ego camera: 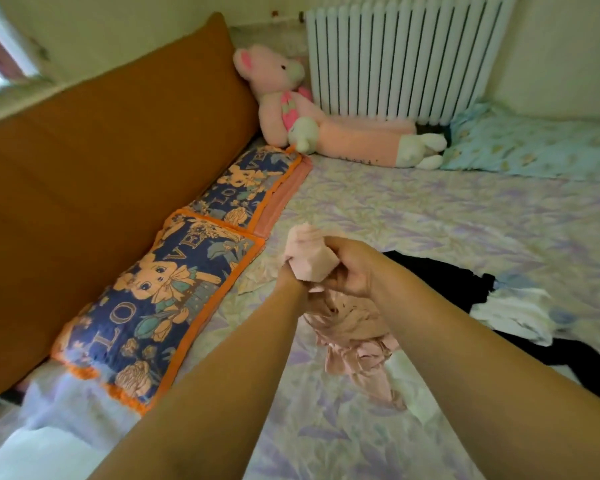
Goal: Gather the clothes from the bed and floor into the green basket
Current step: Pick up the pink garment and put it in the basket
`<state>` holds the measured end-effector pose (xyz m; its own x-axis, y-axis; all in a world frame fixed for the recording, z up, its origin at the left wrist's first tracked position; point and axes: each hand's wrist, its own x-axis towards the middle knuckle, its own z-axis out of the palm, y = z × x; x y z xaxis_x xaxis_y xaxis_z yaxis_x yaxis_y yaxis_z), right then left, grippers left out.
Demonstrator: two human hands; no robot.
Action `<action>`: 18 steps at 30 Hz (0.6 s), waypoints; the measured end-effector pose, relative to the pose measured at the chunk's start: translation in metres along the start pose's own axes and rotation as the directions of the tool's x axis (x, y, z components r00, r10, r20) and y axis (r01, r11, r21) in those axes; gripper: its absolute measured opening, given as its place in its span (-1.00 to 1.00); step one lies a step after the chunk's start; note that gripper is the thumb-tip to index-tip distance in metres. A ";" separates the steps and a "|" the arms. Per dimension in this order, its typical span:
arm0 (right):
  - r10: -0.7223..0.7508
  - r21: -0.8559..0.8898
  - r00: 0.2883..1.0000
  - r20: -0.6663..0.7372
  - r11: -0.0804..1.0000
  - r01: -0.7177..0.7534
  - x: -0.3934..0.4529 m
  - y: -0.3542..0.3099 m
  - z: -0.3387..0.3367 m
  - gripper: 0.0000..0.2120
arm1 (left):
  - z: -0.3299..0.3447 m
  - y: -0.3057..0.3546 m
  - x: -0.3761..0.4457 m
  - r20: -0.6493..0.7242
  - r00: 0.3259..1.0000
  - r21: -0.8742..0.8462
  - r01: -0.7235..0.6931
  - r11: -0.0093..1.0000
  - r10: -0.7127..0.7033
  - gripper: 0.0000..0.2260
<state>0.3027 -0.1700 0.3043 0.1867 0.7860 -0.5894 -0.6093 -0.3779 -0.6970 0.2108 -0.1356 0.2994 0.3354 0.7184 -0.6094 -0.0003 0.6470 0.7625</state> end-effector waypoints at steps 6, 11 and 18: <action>-0.286 -0.772 0.920 -0.266 0.636 -0.026 -0.005 0.029 -0.066 -0.49 | 0.015 0.046 -0.043 0.119 0.980 0.020 -0.162 0.987 0.159 -0.68; -0.229 -0.903 0.930 -0.286 0.390 -0.182 -0.002 0.075 -0.075 0.14 | 0.030 0.084 -0.083 0.113 0.969 -0.118 -0.208 0.971 0.221 -0.76; -0.293 -0.672 0.948 -0.127 0.728 0.135 0.034 0.046 -0.067 -0.40 | 0.013 0.120 -0.099 0.031 0.965 -0.394 -0.228 0.890 0.261 -0.66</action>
<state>0.3333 -0.1932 0.2246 0.4534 0.7936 -0.4057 0.0998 -0.4976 -0.8617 0.1903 -0.1326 0.4537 0.3524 0.8541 -0.3825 -0.4478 0.5127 0.7325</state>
